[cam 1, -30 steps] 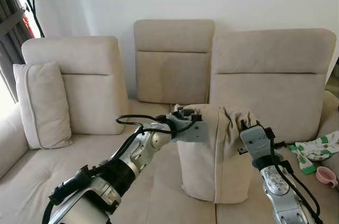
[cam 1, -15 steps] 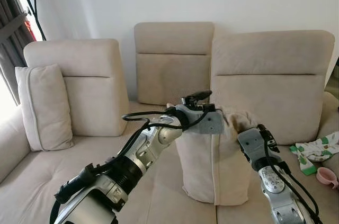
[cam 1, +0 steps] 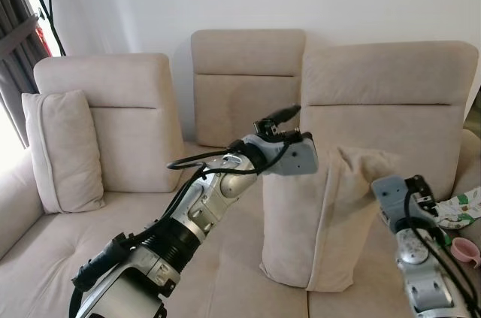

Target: Move the pillow to the sofa from floor

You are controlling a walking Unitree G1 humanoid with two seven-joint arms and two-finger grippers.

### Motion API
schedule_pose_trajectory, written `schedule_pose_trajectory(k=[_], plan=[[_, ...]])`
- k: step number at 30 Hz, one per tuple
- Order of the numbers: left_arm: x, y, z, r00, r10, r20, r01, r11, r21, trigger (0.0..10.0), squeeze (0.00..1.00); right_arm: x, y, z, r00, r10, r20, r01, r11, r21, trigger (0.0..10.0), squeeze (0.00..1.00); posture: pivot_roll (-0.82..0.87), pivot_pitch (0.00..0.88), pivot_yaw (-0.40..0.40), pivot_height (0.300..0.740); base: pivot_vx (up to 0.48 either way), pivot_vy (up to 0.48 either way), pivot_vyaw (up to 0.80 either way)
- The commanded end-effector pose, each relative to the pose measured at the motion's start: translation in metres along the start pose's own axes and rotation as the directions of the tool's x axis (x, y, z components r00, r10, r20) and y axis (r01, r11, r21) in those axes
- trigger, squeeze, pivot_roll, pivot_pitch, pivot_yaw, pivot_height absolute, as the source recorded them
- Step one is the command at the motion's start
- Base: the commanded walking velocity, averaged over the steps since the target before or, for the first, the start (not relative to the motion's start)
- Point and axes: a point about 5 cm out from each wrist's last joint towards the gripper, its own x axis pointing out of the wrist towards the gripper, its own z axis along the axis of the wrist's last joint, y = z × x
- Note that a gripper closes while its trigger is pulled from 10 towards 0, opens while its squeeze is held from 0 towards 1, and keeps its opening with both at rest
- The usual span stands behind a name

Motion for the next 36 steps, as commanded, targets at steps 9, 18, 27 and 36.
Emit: schedule_pose_trajectory(k=[9,18,27,36], plan=[[-0.002,0.008,-0.001,0.999,0.052,0.010,-0.052,0.999,-0.008,10.0,0.00,0.021,-0.027,-0.018,0.985,-0.137,-0.101,0.135,0.990,-0.029,10.0,0.00,0.05,0.000,0.074,0.740,0.000,0.000,0.00],[-0.006,0.004,-0.002,0.999,0.045,0.008,-0.045,0.999,-0.008,10.0,0.00,0.024,-0.035,-0.017,0.970,-0.218,-0.106,0.224,0.974,0.042,10.0,0.00,0.06,0.000,0.072,0.740,0.000,0.000,0.00],[-0.010,-0.003,-0.003,1.000,0.026,0.002,-0.026,0.999,-0.024,10.0,0.00,-0.001,0.046,0.006,0.931,0.361,0.047,-0.364,0.916,0.169,10.0,0.00,0.06,0.000,0.069,0.740,0.000,0.000,0.00],[-0.012,-0.005,-0.005,1.000,0.025,-0.008,-0.025,0.999,-0.030,10.0,0.00,-0.003,0.052,0.010,0.906,0.417,0.068,-0.423,0.894,0.152,10.0,0.00,0.06,0.000,0.065,0.740,0.000,0.000,0.00]])
